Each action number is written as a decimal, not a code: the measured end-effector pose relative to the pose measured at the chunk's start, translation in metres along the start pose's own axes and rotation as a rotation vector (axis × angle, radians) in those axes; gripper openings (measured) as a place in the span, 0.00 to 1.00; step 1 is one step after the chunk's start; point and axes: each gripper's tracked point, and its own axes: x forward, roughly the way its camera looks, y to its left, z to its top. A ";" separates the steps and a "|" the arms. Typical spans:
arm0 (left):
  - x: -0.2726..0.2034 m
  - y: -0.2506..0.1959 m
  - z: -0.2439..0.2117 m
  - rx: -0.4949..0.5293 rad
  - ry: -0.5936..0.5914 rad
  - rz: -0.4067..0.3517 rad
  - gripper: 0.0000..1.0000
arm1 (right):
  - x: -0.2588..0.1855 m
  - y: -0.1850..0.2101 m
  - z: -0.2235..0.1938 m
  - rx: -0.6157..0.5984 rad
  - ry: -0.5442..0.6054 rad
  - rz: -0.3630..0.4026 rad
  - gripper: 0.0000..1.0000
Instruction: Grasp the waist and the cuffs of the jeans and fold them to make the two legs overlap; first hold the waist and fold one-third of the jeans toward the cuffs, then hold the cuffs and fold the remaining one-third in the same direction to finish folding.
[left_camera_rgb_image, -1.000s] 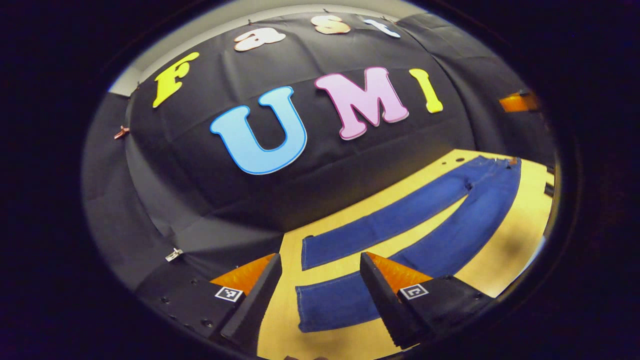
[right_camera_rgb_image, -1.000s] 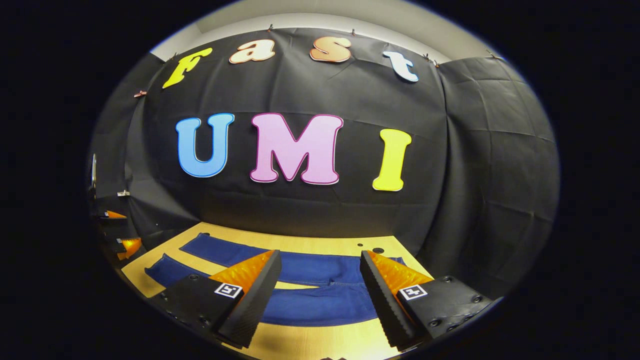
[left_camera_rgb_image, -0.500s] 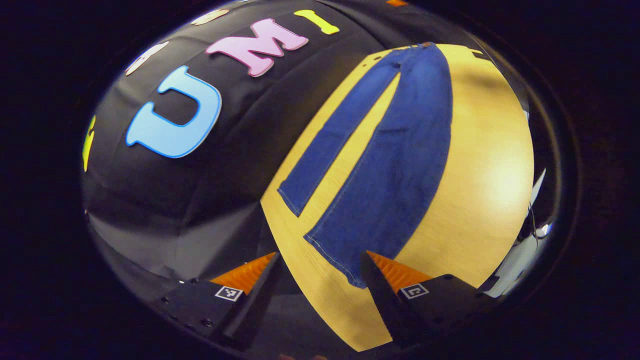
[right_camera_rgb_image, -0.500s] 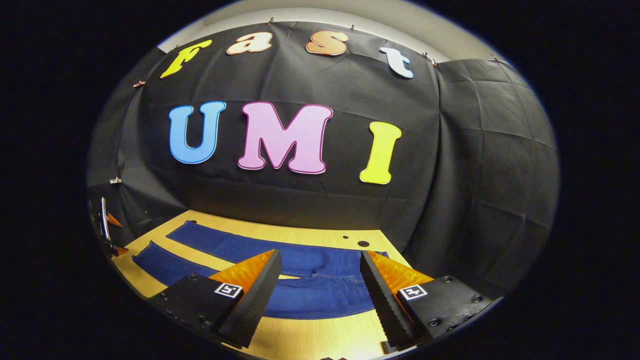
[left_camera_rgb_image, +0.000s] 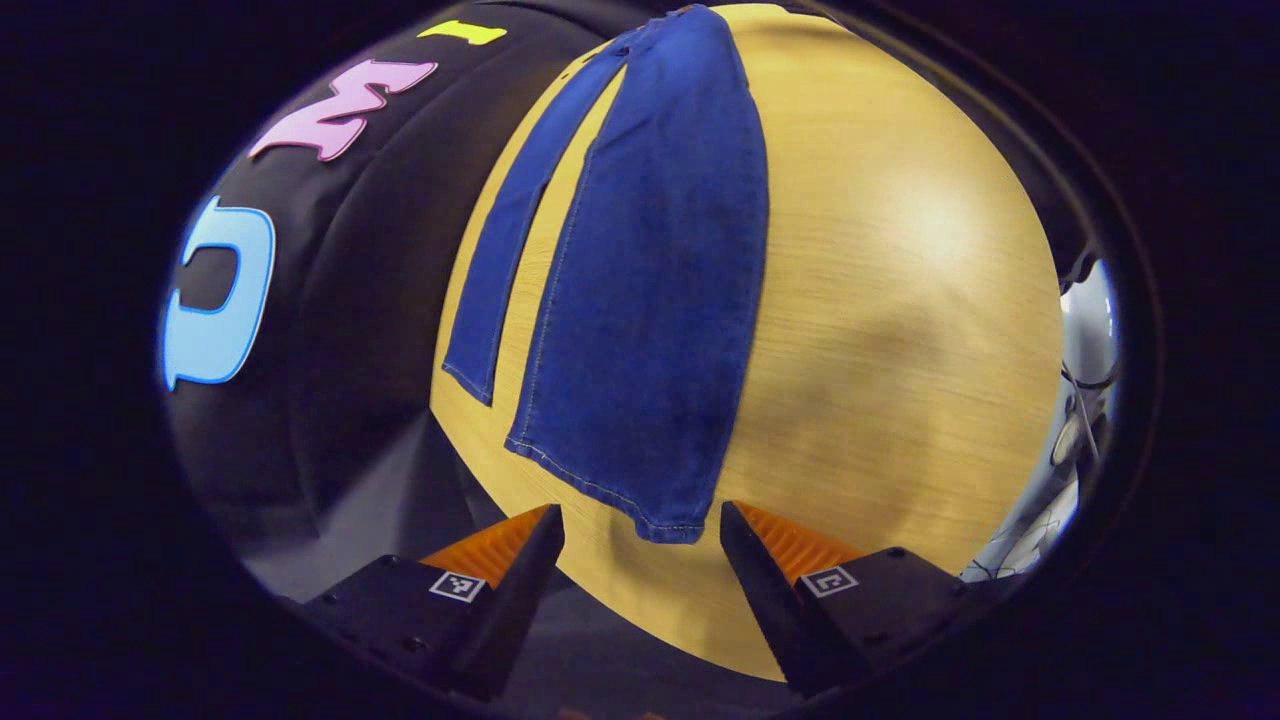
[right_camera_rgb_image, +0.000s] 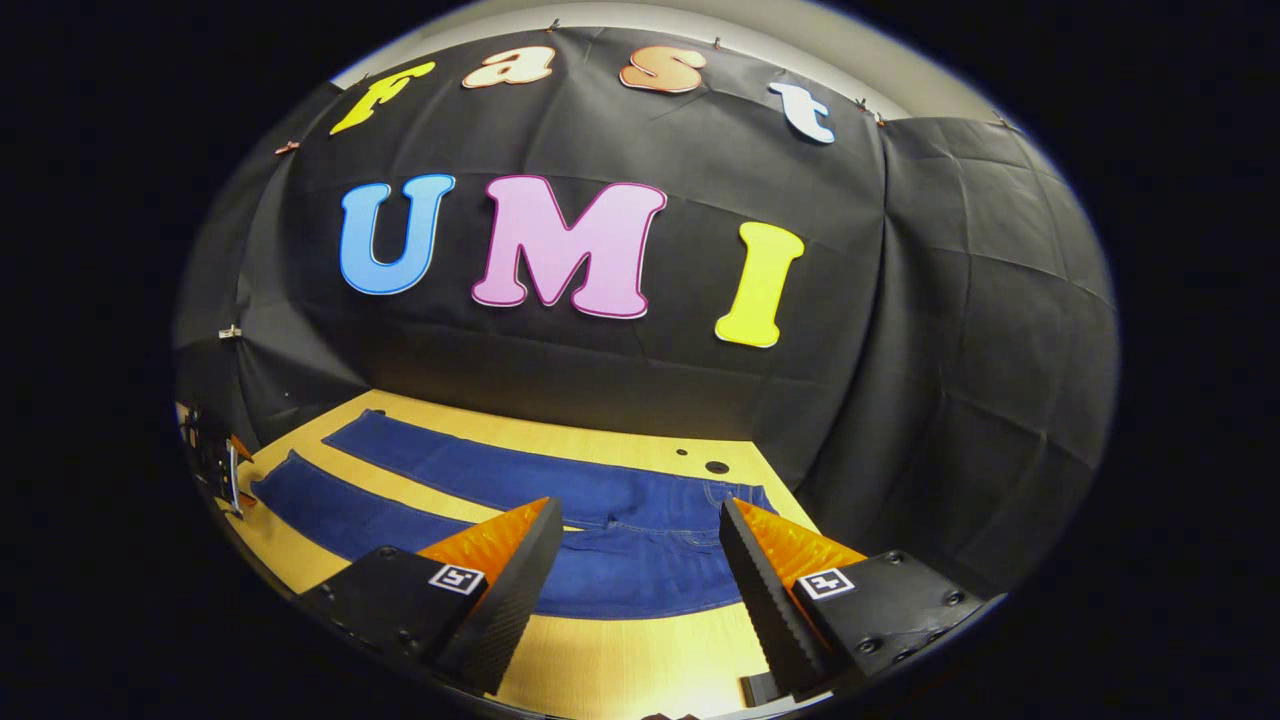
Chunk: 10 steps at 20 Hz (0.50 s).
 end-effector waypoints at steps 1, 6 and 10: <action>0.006 0.007 0.001 0.019 -0.005 0.009 0.96 | 0.001 -0.004 -0.003 -0.006 0.003 -0.008 0.97; 0.031 0.019 0.008 0.004 0.008 -0.026 0.78 | 0.020 -0.036 -0.021 -0.038 0.024 -0.051 0.98; 0.049 0.023 0.007 -0.021 0.052 -0.067 0.53 | 0.050 -0.070 -0.033 -0.093 0.021 -0.097 0.97</action>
